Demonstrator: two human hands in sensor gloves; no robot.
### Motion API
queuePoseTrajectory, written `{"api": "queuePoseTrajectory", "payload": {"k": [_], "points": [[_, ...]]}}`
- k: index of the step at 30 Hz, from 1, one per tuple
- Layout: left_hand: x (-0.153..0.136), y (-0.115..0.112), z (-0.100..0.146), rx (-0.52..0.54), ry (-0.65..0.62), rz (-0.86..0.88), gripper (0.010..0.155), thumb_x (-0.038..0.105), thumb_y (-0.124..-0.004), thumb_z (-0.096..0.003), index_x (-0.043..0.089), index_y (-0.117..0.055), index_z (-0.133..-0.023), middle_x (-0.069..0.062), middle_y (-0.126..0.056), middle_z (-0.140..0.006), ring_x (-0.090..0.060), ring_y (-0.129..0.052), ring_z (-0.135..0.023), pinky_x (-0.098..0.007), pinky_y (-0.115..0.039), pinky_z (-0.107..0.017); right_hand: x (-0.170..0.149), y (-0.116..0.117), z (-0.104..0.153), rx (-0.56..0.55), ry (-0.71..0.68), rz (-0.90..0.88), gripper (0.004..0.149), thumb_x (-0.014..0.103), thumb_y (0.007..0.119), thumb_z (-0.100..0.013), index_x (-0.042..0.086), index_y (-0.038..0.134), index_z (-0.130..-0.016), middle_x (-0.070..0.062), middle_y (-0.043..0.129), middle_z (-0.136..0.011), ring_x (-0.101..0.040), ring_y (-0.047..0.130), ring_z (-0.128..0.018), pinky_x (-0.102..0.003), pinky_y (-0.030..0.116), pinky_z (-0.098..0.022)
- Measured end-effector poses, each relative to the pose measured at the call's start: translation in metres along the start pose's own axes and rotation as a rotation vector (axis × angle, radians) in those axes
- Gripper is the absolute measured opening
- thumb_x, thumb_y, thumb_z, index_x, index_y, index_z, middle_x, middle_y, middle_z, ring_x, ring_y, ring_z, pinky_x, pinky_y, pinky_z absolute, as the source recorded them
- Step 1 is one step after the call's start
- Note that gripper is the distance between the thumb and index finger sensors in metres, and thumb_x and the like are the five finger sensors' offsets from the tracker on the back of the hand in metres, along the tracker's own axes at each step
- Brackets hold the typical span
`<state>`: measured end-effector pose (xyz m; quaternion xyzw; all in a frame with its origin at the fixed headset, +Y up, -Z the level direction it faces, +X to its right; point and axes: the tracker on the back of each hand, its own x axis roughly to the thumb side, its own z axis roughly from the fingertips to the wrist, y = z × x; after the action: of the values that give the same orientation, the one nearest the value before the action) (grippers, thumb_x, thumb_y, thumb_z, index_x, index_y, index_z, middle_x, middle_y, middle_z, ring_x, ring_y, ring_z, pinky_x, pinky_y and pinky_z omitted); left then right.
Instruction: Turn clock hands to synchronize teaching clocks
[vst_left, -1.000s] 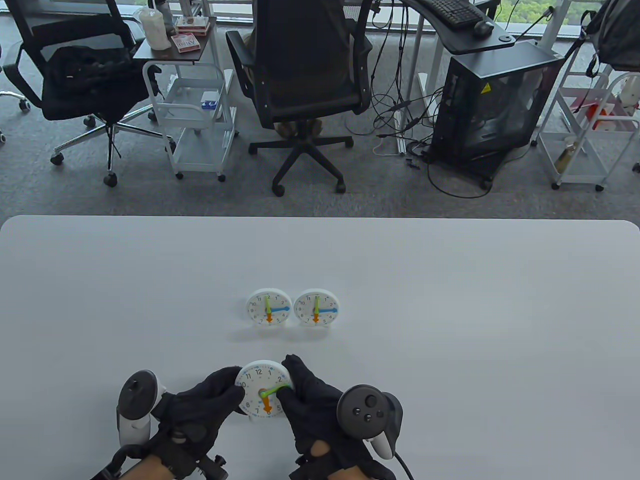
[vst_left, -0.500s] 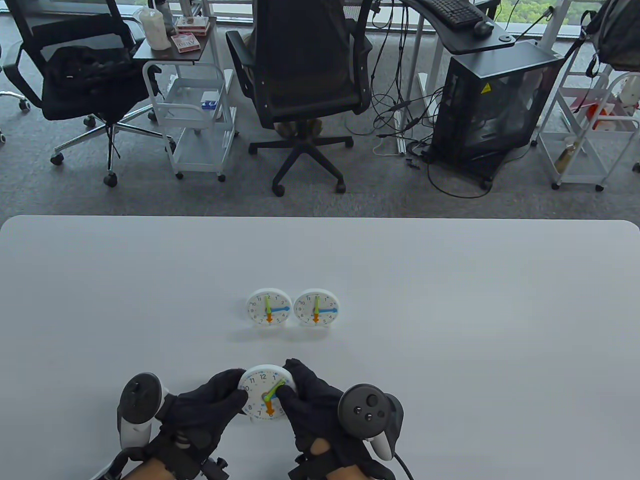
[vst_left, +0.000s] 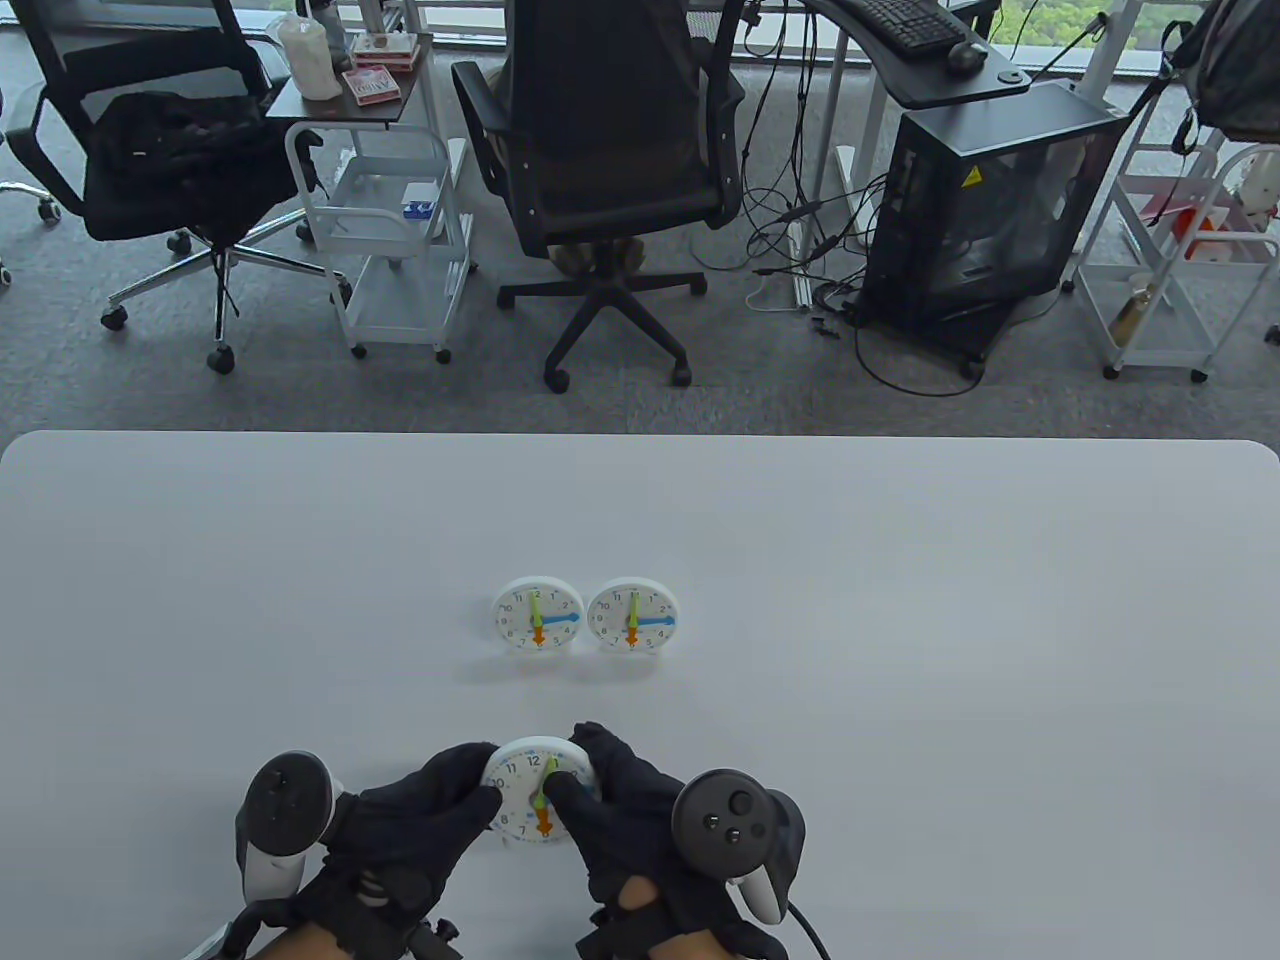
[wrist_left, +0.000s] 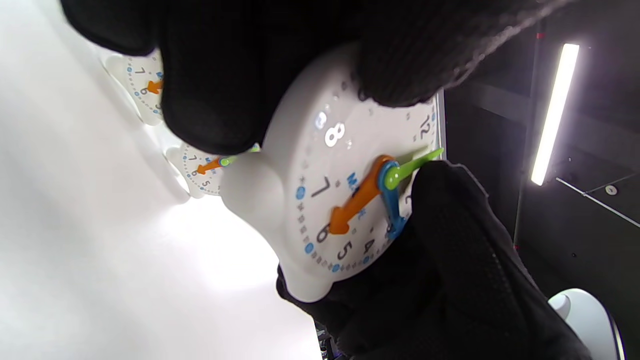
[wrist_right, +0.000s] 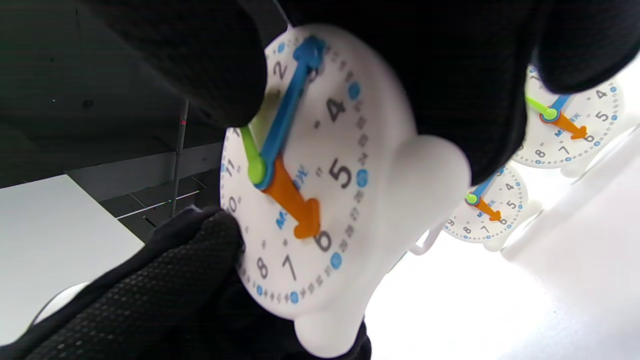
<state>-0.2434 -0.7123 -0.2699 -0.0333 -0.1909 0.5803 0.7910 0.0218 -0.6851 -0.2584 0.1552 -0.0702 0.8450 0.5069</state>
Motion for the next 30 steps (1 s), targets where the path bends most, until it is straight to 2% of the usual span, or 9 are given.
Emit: {"api": "queuePoseTrajectory", "payload": {"k": [24, 27, 30], "points": [[0.004, -0.002, 0.002, 0.001, -0.047, -0.067, 0.051, 0.042, -0.085, -0.05, 0.017, -0.077, -0.094, -0.009, -0.103, -0.079, -0.039, -0.104, -0.06, -0.068, -0.068, -0.057, -0.001, 0.0, 0.001, -0.014, 0.007, 0.01, 0.073, 0.053, 0.078, -0.05, -0.009, 0.076, -0.089, -0.015, 0.095, -0.067, -0.037, 0.102, -0.045, -0.064, 0.075, -0.042], [0.005, -0.002, 0.001, -0.008, -0.044, -0.076, 0.051, 0.041, -0.086, -0.0499, 0.017, -0.077, -0.093, -0.009, -0.103, -0.079, -0.04, -0.103, -0.061, -0.068, -0.067, -0.057, 0.002, -0.004, 0.001, -0.022, -0.021, -0.007, 0.075, 0.053, 0.077, -0.051, -0.008, 0.072, -0.094, -0.018, 0.092, -0.073, -0.041, 0.1, -0.052, -0.066, 0.073, -0.044], [0.004, 0.001, 0.0, -0.004, -0.035, -0.091, 0.05, 0.041, -0.086, -0.0495, 0.019, -0.078, -0.094, -0.009, -0.102, -0.081, -0.04, -0.103, -0.063, -0.069, -0.066, -0.057, 0.006, -0.009, 0.001, 0.014, -0.057, -0.009, 0.064, 0.042, 0.077, -0.053, -0.003, 0.071, -0.097, -0.019, 0.087, -0.082, -0.045, 0.094, -0.064, -0.069, 0.068, -0.049]]}}
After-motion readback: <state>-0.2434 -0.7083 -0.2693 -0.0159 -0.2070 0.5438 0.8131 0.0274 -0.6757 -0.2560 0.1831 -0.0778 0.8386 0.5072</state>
